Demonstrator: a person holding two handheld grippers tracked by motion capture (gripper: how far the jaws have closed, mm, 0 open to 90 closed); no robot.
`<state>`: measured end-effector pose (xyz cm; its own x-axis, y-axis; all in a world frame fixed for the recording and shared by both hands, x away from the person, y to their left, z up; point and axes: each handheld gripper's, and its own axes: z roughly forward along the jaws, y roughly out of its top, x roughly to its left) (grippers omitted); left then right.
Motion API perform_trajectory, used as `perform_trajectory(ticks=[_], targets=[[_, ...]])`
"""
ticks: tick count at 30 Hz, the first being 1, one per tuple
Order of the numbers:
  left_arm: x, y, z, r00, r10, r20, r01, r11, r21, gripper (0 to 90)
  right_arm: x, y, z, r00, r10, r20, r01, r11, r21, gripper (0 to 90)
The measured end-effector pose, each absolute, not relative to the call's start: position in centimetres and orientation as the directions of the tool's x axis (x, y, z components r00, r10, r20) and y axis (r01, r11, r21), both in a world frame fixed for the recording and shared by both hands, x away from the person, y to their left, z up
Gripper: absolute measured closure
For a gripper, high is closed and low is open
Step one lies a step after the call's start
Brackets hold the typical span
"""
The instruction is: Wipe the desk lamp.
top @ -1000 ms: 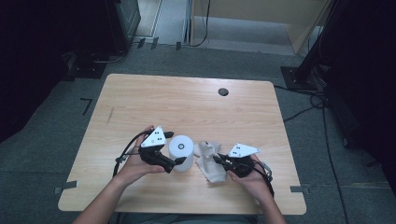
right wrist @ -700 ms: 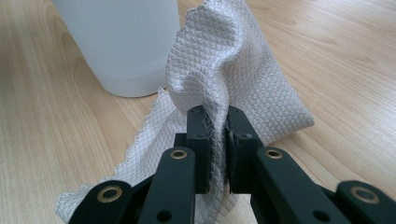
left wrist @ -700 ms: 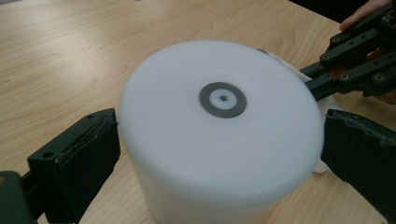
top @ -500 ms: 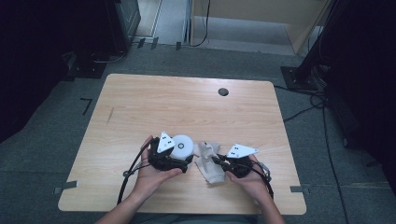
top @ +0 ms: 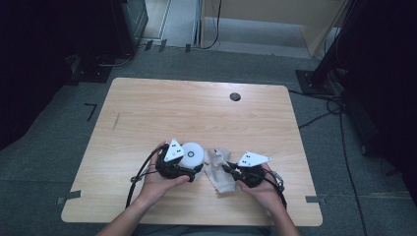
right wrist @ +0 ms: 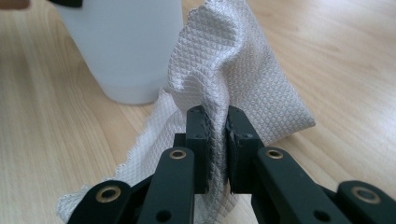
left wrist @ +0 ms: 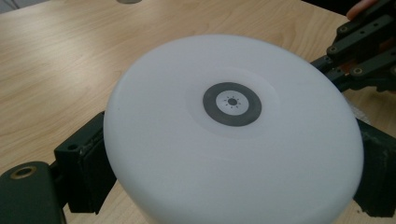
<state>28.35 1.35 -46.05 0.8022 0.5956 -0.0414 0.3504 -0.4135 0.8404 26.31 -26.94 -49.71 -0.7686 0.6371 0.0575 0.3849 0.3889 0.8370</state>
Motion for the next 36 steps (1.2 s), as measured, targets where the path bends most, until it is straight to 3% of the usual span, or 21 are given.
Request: perform_trajectory(ticks=[9, 18, 31, 36], targets=[[29.0, 2.4, -46.3, 0.902, 0.43, -0.044, 0.254, -0.444, 0.859, 8.2, 25.1, -25.4, -47.2, -0.815, 0.575, 0.065, 0.296, 0.319, 0.9, 84.1], [29.2, 2.8, -46.6, 0.928, 0.37, -0.049, 0.222, -0.442, 0.869, 8.3, 23.2, -23.3, -45.0, -0.863, 0.504, -0.002, 0.182, 0.316, 0.931, 84.1], [29.1, 3.0, -46.7, 0.935, 0.352, -0.043, 0.208, -0.446, 0.87, 8.1, 24.4, -21.6, -50.1, -0.875, 0.482, 0.04, 0.306, 0.487, 0.818, 83.9], [29.1, 3.0, -46.7, 0.933, 0.357, -0.043, 0.211, -0.447, 0.87, 8.1, 24.4, -21.4, -50.0, -0.873, 0.487, 0.025, 0.302, 0.5, 0.811, 83.9]])
